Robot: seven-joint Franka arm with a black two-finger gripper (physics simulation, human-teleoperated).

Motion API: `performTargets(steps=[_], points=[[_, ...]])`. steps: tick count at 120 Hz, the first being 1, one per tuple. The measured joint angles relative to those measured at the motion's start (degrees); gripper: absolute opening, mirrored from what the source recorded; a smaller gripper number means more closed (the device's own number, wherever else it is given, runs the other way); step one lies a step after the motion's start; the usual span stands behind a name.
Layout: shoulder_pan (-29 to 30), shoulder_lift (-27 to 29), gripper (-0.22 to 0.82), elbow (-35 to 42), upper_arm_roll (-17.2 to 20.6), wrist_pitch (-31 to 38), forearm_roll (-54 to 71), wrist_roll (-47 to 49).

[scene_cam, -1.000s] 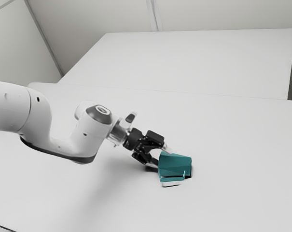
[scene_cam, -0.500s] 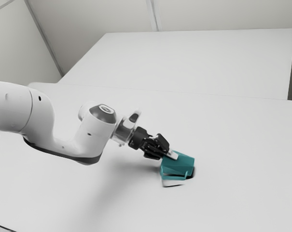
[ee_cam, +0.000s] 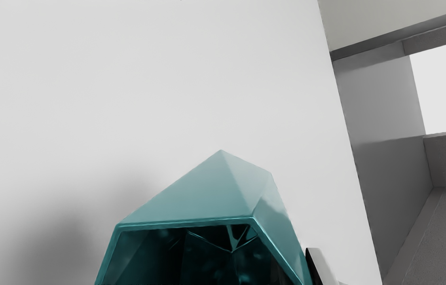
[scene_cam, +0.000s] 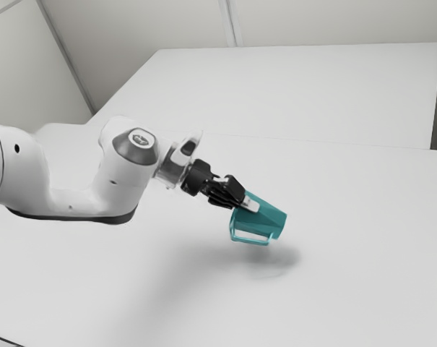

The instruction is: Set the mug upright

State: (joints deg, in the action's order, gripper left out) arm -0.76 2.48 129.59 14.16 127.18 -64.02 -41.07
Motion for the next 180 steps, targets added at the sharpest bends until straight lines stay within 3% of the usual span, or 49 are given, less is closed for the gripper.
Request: performTargets(steps=[29, 54, 89, 144, 149, 167, 180], points=[[1.35, 1.74, -0.17, -7.69, -6.93, -4.52, 34.7, 10.86], [2.01, 1.04, -0.17, -12.64, -8.69, -9.55, 53.78, 19.31], [0.78, -4.16, -0.18, -12.25, -8.59, -12.32, 64.55, 28.69], [1.4, -10.73, -0.18, -11.88, -8.58, -11.4, 66.73, 37.44], [1.36, -10.88, -0.14, -11.88, -8.58, -11.31, 66.68, 37.92], [1.11, -10.56, 0.19, -11.88, -8.49, -11.17, 66.23, 39.12], [1.03, -8.48, 0.36, -11.88, -8.45, -11.46, 65.82, 39.72]])
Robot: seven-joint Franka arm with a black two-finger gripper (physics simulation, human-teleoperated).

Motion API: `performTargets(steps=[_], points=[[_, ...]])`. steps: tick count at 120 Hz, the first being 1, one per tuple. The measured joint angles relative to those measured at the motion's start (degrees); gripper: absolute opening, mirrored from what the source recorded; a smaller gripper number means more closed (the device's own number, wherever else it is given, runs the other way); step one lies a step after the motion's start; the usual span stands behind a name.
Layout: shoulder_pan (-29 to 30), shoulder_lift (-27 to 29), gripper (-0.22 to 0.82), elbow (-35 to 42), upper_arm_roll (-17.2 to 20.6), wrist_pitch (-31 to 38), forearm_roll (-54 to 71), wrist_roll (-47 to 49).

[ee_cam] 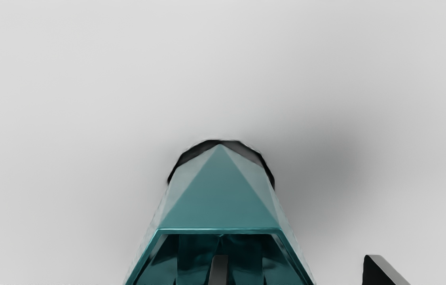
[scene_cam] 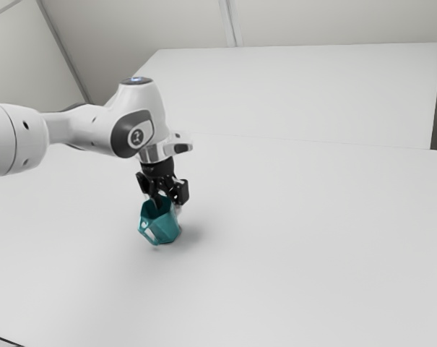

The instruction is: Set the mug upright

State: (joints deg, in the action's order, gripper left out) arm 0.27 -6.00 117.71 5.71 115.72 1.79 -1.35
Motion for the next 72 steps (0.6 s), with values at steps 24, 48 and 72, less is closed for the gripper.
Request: performTargets(steps=[24, 48, 72], points=[[0.2, 4.52, 0.51, -3.96, -0.1, -2.61, -0.99, 0.71], [2.22, -0.93, 0.57, -21.24, -0.25, -10.98, -1.38, 0.1], [2.57, -2.2, 0.59, -28.51, -0.18, -17.38, -1.5, -1.68]])
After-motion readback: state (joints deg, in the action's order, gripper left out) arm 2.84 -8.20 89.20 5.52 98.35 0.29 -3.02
